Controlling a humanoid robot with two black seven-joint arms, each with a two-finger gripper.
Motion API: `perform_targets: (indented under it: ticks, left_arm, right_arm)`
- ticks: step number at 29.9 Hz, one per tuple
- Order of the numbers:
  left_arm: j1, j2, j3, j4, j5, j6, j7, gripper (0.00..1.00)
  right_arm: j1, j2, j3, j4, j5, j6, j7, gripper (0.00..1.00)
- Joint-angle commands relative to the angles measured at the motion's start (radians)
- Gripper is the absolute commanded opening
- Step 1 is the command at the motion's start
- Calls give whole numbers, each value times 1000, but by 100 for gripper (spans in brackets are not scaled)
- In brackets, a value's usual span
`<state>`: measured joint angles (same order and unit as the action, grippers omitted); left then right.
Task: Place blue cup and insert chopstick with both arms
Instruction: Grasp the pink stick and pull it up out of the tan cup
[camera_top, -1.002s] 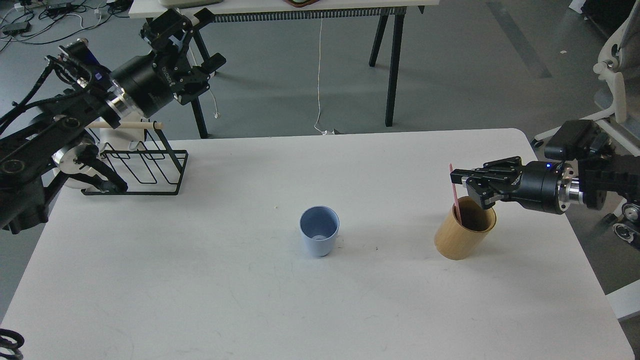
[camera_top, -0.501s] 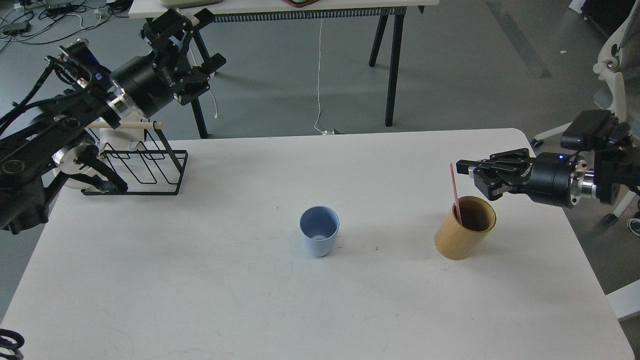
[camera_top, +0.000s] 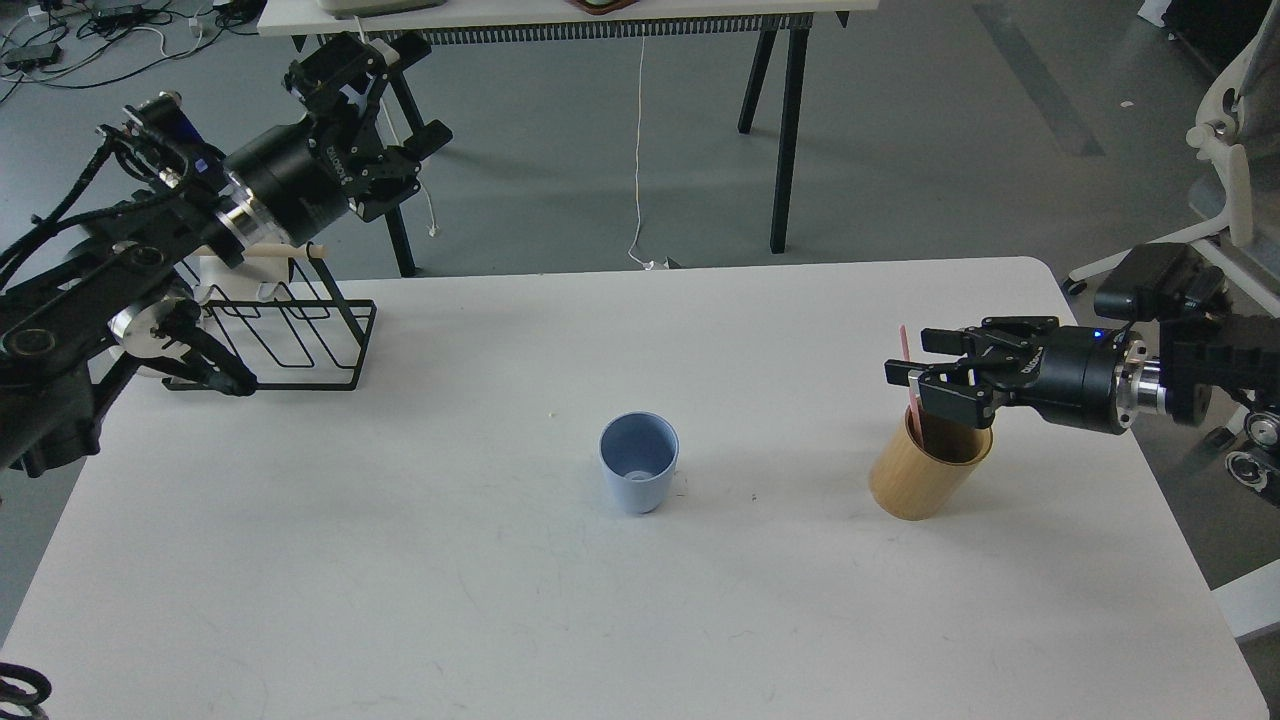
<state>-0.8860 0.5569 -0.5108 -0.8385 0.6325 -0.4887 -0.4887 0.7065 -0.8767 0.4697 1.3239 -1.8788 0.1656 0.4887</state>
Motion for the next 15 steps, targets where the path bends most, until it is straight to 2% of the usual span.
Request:
perform_targets:
  ticks: [1, 6, 15]
  left_arm:
    - [-1, -8, 0, 4, 0, 0, 0, 99]
    - [-1, -11, 0, 13, 0, 0, 0, 99]
    - [6, -11, 0, 13, 0, 0, 0, 99]
  right_arm:
    - [-1, 34, -9, -15, 0, 0, 0, 47]
    - [-1, 53, -14, -28, -6, 3, 0, 22]
    - [4, 53, -13, -26, -11, 3, 0, 3]
